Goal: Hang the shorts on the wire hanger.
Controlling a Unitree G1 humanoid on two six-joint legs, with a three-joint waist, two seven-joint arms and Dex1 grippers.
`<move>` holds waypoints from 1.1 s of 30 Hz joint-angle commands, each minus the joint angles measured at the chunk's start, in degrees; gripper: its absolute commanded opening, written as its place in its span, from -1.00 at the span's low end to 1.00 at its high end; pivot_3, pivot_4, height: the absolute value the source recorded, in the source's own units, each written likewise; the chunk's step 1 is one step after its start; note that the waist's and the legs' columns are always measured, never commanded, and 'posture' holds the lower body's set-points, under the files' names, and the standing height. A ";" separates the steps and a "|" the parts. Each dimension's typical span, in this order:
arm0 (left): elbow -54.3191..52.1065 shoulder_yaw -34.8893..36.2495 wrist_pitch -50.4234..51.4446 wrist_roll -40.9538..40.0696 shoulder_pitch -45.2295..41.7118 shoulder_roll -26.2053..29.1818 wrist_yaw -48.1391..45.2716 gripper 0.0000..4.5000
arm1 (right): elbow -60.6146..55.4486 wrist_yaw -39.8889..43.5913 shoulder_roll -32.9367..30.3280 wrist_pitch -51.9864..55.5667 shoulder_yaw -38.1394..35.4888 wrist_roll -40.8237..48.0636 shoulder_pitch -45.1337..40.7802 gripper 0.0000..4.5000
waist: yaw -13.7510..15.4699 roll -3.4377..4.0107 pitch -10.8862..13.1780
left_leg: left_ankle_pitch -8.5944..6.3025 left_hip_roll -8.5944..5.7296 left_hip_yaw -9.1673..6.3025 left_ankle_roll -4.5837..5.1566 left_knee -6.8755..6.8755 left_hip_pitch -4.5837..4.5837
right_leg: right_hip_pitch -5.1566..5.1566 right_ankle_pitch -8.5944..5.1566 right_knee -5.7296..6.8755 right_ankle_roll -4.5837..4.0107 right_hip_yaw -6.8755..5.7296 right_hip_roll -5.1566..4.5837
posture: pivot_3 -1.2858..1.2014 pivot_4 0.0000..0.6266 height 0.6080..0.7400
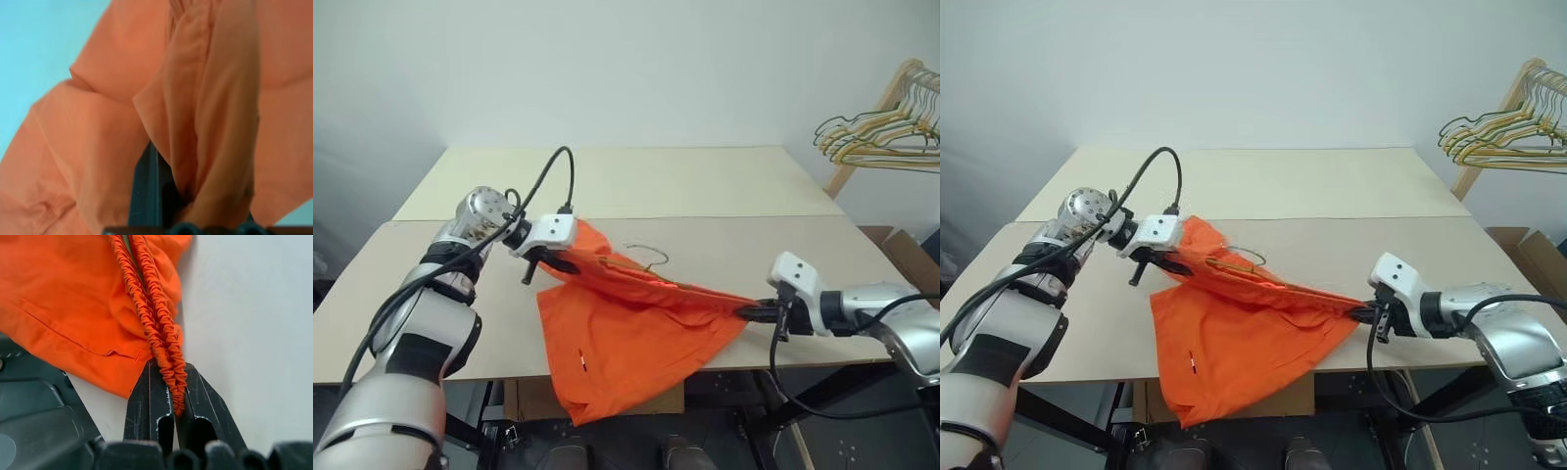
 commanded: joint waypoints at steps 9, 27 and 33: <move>2.15 5.73 2.89 3.87 -2.19 -1.76 1.08 -1.00 | -12.12 -2.75 -0.16 8.32 -1.16 1.80 -4.49 -0.30 | 0.03 -0.01 0.00 | 0.00 0.02 0.02 -0.01 -0.01 -0.06 | -0.05 0.00 -0.04 0.00 -0.02 0.00 | 0.06 -1.00 1.00; 2.50 10.58 3.82 6.08 -3.02 -3.95 -0.97 -1.00 | -15.43 -12.49 12.27 22.15 1.18 9.28 -21.48 0.99 | -1.44 0.00 0.00 | 0.00 0.06 0.01 0.00 -0.05 -0.03 | -0.06 0.03 0.04 -0.04 -0.03 0.02 | 0.05 -1.00 1.00; 2.74 11.43 3.95 6.64 -3.31 -4.39 -1.30 -1.00 | -12.36 -17.45 21.13 26.39 9.32 6.97 -28.59 0.99 | -1.53 0.01 0.01 | 0.00 0.05 0.02 0.00 -0.07 -0.16 | -0.20 0.03 0.05 -0.07 0.00 0.01 | 0.05 -1.00 1.00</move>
